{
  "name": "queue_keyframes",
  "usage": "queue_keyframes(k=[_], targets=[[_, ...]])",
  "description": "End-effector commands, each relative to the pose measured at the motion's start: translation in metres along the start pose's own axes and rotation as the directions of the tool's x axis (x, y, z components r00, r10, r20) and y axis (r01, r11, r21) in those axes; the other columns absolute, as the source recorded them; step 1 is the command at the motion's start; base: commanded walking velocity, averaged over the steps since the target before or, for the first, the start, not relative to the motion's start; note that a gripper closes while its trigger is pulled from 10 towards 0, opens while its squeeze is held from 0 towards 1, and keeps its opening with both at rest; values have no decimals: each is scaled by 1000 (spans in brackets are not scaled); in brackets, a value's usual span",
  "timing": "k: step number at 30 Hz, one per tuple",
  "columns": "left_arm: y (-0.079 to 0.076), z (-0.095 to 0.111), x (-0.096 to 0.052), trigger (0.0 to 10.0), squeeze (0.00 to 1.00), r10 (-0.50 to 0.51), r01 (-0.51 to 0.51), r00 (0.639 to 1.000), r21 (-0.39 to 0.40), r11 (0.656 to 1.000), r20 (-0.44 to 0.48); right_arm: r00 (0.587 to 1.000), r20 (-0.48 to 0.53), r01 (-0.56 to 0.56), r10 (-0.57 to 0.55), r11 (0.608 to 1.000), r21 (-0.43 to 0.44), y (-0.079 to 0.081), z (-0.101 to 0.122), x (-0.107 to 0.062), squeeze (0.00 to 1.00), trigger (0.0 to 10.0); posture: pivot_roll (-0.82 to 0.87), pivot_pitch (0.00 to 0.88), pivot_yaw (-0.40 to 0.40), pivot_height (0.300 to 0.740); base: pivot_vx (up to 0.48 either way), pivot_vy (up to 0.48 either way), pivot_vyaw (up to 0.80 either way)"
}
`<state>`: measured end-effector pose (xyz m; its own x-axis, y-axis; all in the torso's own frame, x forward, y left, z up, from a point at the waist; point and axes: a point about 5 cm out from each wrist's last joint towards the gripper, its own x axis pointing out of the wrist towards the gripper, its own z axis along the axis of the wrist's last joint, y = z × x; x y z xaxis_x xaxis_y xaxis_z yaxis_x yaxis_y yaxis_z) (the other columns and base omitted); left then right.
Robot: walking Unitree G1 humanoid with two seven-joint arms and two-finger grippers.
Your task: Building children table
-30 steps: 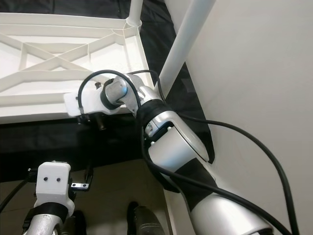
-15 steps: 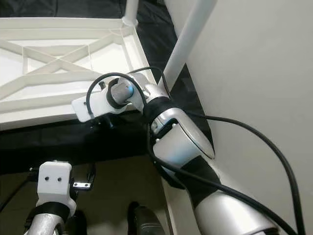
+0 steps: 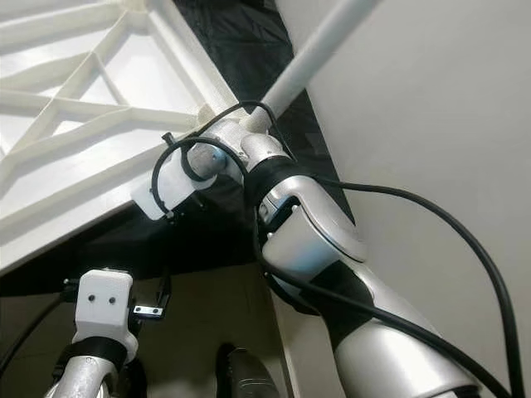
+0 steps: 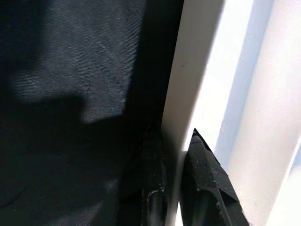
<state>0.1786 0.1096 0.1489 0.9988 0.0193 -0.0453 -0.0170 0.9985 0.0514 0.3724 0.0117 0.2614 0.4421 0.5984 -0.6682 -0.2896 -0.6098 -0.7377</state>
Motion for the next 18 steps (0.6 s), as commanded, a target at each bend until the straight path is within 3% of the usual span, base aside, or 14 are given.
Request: queue_keyframes(k=[1,13,15,16,18], targets=[[-29,-2,-4,10000,0,-95,92,995,-75,993,-26,998,23,-54,55,998,-34,20,4,14,0,0,-25,238,-192,734,0,0,0],[-29,-3,-3,10000,0,-105,104,994,-72,992,-18,997,48,-56,57,998,-22,28,7,19,0,0,-23,220,-192,734,0,0,0],[-30,-4,-3,10000,0,-106,105,994,-71,992,-19,997,19,-69,71,992,-102,29,7,19,0,0,-23,220,-192,734,0,0,0],[-30,-4,-3,10000,0,-106,105,994,-71,992,-19,997,19,-69,71,992,-102,29,7,19,0,0,-23,220,-192,734,0,0,0],[-30,-5,-3,10000,0,-107,105,994,-71,992,-20,997,-20,-74,72,972,-224,30,7,21,0,0,-33,218,-197,734,0,0,0]])
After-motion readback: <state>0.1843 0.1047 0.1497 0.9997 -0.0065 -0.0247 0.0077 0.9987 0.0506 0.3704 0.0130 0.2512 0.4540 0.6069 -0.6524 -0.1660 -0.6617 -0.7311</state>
